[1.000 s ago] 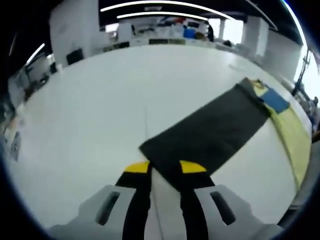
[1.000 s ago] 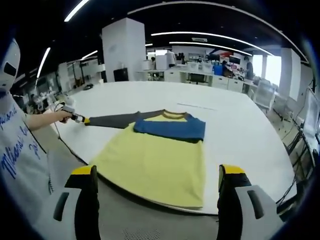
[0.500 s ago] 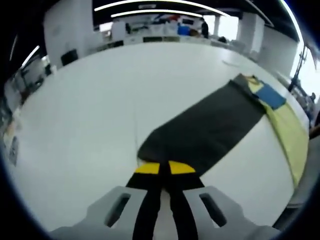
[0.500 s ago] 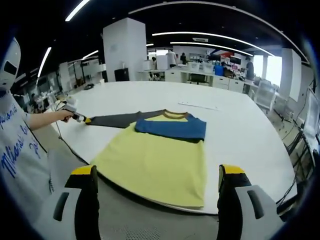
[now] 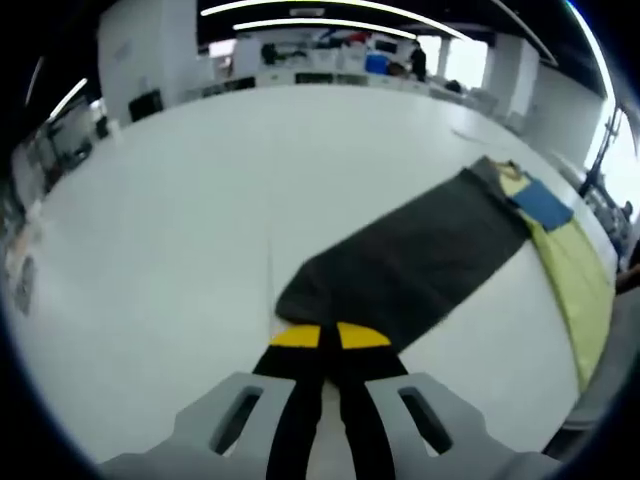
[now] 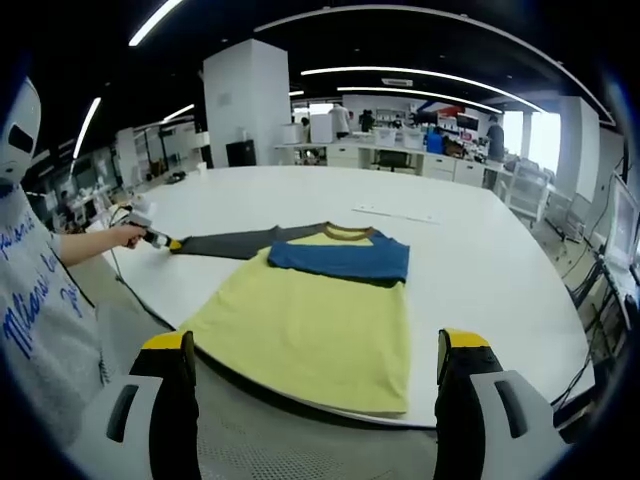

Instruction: Fold the garment on the visible template until the final outline fits inside the template.

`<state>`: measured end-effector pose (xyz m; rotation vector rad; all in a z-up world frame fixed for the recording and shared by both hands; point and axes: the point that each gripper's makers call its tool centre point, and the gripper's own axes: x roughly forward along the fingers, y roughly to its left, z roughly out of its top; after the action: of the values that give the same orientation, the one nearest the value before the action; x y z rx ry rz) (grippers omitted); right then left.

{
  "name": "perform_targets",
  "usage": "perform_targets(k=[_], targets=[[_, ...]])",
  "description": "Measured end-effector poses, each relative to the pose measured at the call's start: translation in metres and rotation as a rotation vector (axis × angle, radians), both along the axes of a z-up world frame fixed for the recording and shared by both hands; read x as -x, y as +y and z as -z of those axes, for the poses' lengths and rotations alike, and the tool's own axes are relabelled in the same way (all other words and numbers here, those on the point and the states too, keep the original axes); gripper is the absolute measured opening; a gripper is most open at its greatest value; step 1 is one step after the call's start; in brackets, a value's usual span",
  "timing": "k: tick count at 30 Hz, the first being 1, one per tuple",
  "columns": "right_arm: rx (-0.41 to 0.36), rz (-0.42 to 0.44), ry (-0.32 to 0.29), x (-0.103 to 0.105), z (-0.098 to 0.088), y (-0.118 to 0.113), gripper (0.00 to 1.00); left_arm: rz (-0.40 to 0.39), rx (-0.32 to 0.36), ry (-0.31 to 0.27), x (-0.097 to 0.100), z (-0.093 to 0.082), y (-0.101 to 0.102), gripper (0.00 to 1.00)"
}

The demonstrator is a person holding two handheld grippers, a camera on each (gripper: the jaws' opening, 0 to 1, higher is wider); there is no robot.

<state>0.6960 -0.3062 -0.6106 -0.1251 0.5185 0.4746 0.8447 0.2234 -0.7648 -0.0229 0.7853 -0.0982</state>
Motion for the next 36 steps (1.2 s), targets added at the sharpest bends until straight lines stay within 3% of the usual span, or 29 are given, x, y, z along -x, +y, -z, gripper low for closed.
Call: perform_targets(k=[8, 16, 23, 31, 36], targets=[[0.002, -0.019, -0.009, -0.002, -0.002, 0.001, 1.00, 0.023, 0.007, -0.023, -0.005, -0.018, -0.010, 0.00], [0.000, -0.049, -0.008, -0.005, -0.002, -0.006, 1.00, 0.056, 0.029, -0.082, -0.005, -0.051, -0.039, 0.00], [-0.020, -0.069, -0.009, -0.005, -0.002, -0.014, 1.00, 0.087, 0.009, -0.124, -0.003, -0.077, -0.061, 0.00], [-0.027, -0.098, 0.017, 0.001, 0.003, -0.023, 1.00, 0.134, -0.029, -0.149, -0.014, -0.092, -0.078, 0.00], [-0.042, -0.099, 0.021, -0.001, 0.003, -0.032, 1.00, 0.142, -0.013, -0.179, -0.020, -0.108, -0.094, 0.00]])
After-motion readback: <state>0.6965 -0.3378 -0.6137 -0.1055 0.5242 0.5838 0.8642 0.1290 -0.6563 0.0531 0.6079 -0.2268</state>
